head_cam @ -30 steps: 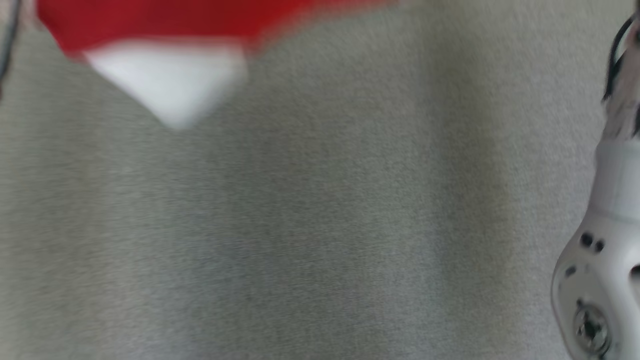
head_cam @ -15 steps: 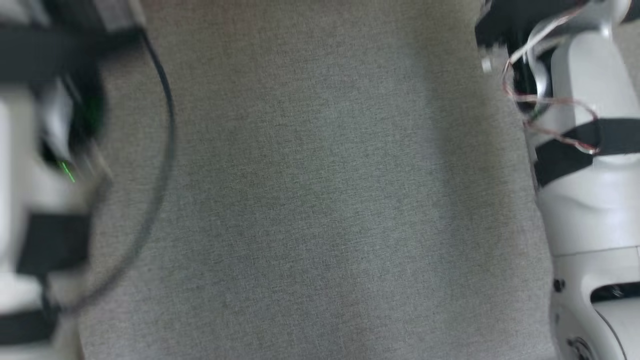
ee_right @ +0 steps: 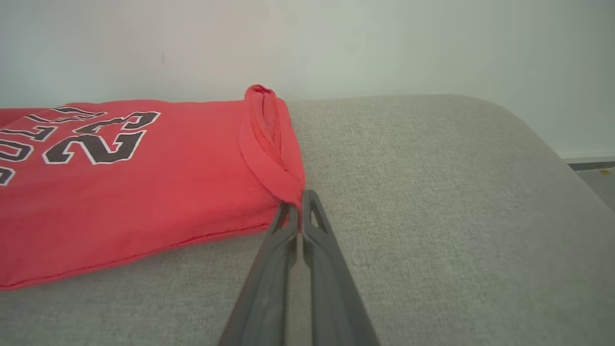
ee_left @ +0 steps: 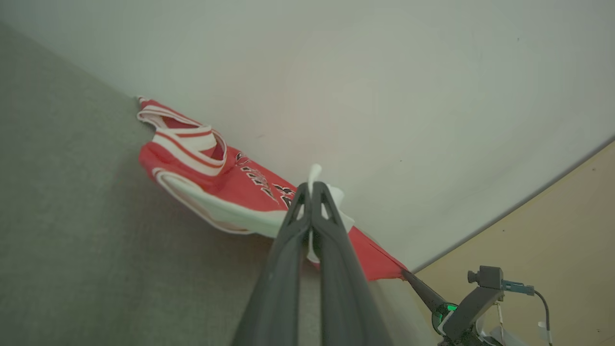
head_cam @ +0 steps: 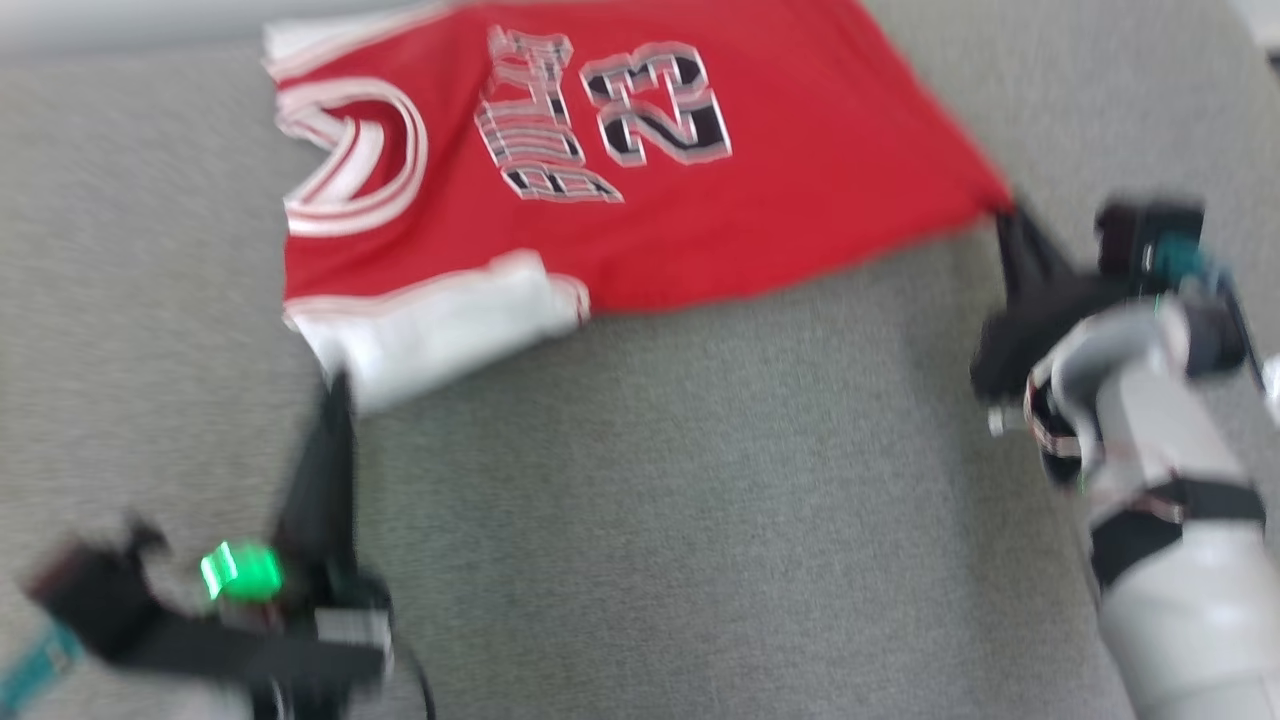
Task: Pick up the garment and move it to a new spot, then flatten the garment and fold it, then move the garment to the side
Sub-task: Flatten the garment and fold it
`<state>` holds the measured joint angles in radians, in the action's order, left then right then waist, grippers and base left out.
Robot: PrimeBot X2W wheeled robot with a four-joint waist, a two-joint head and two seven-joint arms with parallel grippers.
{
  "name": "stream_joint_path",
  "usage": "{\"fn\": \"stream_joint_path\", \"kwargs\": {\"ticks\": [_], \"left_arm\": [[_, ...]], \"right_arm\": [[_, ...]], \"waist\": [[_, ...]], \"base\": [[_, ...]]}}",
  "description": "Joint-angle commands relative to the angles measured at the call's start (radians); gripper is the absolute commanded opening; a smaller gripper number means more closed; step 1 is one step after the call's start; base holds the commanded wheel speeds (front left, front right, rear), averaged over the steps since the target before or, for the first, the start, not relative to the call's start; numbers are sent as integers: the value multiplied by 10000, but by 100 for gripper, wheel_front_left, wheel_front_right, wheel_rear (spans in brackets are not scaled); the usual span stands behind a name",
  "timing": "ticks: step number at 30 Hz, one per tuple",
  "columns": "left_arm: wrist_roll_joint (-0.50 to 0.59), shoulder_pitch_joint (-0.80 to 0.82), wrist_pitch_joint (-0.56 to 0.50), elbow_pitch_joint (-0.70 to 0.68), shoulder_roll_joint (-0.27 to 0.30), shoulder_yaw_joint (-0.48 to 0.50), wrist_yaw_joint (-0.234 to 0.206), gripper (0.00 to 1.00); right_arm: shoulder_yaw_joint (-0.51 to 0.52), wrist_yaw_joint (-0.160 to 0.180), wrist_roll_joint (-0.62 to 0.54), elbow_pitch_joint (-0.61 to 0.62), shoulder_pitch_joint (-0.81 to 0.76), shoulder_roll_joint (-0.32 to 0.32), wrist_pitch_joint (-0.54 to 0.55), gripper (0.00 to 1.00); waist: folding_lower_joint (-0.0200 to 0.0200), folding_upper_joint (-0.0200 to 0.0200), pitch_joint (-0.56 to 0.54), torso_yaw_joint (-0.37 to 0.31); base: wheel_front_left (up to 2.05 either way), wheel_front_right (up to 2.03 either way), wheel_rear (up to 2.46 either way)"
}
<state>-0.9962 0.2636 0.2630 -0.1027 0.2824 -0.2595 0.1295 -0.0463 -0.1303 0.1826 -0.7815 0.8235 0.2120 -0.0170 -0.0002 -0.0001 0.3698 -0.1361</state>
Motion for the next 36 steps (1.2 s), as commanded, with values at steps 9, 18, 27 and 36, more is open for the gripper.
{"fn": "stream_joint_path", "kwargs": {"ticks": [9, 18, 27, 36], "left_arm": [[-1862, -3367, 36, 169, 332, -676, 14, 0], [-2289, -4451, -16, 849, 827, -1493, 13, 0], [-2639, -5121, -587, 1127, 1862, -2346, 14, 0], [-2725, -5131, -503, 1227, 2199, -2287, 14, 0]], "right_arm": [[1581, -5, 183, -262, -3208, 87, 443, 0], [1932, -5, 288, 1214, -5565, -561, 1938, 0], [1938, -5, 730, 4503, -8414, -774, 3781, 0], [2633, -5, 758, 7230, -9902, -1356, 4983, 0]], "waist": [[2, 1, -3201, 1469], [2, 1, -3811, 1529], [2, 1, -3843, 1388], [2, 1, -3603, 1118]], "base": [[0, 0, 0], [0, 0, 0], [0, 0, 0], [0, 0, 0]]}}
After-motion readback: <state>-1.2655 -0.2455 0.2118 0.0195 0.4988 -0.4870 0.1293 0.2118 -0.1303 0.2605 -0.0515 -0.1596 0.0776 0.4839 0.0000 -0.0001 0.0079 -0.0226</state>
